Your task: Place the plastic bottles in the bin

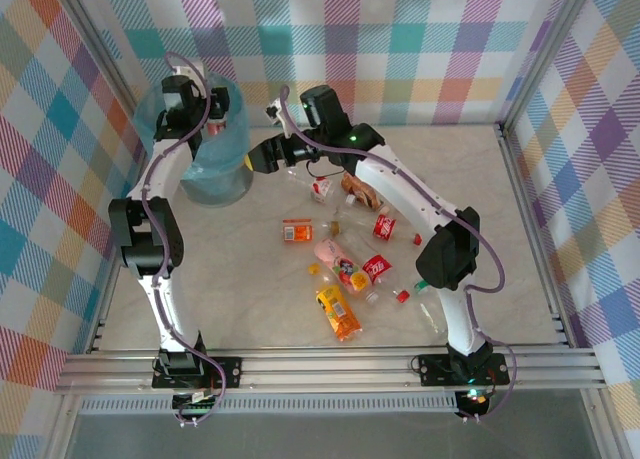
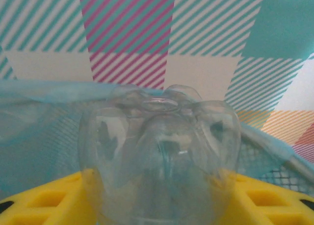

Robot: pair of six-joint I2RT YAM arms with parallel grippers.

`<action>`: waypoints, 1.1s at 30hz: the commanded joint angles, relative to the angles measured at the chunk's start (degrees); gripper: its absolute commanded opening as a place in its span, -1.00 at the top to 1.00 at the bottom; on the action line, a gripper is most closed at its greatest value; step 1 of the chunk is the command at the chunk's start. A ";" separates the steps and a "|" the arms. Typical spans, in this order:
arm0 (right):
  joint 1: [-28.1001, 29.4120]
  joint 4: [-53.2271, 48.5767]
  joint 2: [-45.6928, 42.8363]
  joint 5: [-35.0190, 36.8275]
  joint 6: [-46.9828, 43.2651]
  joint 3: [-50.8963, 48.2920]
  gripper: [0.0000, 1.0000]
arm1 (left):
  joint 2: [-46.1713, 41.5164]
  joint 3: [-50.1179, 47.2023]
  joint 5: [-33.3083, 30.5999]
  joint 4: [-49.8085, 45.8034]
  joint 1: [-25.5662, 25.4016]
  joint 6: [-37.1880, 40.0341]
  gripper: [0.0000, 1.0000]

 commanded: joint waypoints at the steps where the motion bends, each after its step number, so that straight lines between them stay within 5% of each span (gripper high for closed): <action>1: 0.32 0.20 -1.09 -1.53 -0.15 -0.58 -0.54 | -4.05 -2.02 0.10 5.79 0.78 0.24 -0.37; 7: 0.35 0.72 -1.12 -1.44 0.16 -0.50 -0.55 | -5.32 -2.39 -1.38 4.76 1.35 -0.03 -0.70; 33: 0.47 -12.42 -6.28 4.64 0.38 -0.56 -0.56 | -10.75 14.69 -0.39 -19.01 2.13 -1.38 -0.73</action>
